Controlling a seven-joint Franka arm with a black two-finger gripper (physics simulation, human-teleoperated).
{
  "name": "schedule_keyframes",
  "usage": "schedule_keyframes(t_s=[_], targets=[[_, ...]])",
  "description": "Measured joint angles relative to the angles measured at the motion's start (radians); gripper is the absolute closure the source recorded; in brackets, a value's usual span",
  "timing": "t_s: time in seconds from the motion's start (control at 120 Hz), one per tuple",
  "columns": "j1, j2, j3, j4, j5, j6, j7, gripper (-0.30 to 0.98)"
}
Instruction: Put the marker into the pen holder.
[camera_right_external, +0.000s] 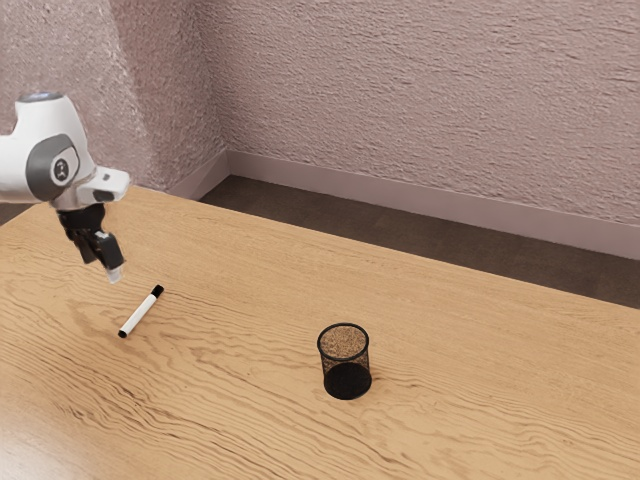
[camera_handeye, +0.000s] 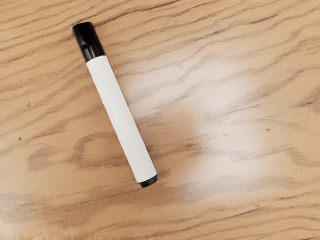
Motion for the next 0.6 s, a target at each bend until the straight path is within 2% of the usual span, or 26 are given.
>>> schedule_keyframes(t_s=[0.075, 0.233, 0.508, 0.6], targets=[[0.010, 0.035, 0.013, -0.007, 0.009, 0.081, -0.042, 0.00], [-0.071, 0.176, 0.018, 0.098, -0.013, 0.179, -0.110, 0.00], [-0.073, 0.201, 0.018, 0.145, -0.029, 0.241, -0.187, 0.00], [-0.064, 0.251, 0.017, 0.157, -0.034, 0.249, -0.217, 0.10]])
